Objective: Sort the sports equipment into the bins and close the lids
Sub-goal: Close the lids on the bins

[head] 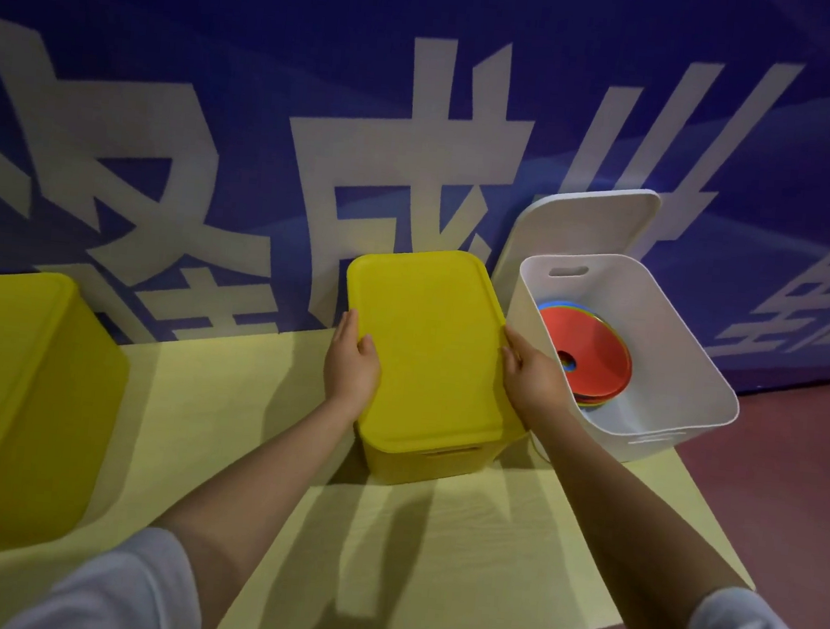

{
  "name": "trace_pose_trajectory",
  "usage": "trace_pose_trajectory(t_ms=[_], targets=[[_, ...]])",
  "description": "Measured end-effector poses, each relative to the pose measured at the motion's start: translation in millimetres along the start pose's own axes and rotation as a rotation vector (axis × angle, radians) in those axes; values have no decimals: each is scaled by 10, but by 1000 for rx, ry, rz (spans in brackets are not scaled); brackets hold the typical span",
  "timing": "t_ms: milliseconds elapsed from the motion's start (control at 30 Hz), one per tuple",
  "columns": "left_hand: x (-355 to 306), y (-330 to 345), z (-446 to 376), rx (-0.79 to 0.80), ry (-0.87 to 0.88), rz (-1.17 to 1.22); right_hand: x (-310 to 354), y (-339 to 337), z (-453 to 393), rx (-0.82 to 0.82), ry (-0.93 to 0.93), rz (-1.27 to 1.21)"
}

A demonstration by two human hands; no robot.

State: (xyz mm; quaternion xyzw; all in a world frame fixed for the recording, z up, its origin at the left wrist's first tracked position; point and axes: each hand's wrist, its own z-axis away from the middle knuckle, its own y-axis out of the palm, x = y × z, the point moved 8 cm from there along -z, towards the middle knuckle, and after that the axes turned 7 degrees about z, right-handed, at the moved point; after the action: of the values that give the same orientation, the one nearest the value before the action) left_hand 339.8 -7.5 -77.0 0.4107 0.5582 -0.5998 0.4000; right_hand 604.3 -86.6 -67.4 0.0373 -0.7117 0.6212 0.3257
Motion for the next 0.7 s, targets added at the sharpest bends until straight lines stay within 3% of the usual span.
trace_pose_trajectory(t_ms=[367, 567, 700], targets=[[15, -31, 48, 30, 27, -28, -6, -93, 133, -146, 110, -84], [-197, -99, -97, 41, 132, -458, 42, -31, 44, -24, -20, 104], [-634, 232, -289, 106, 191, -401, 124, -302, -170, -81, -140, 205]])
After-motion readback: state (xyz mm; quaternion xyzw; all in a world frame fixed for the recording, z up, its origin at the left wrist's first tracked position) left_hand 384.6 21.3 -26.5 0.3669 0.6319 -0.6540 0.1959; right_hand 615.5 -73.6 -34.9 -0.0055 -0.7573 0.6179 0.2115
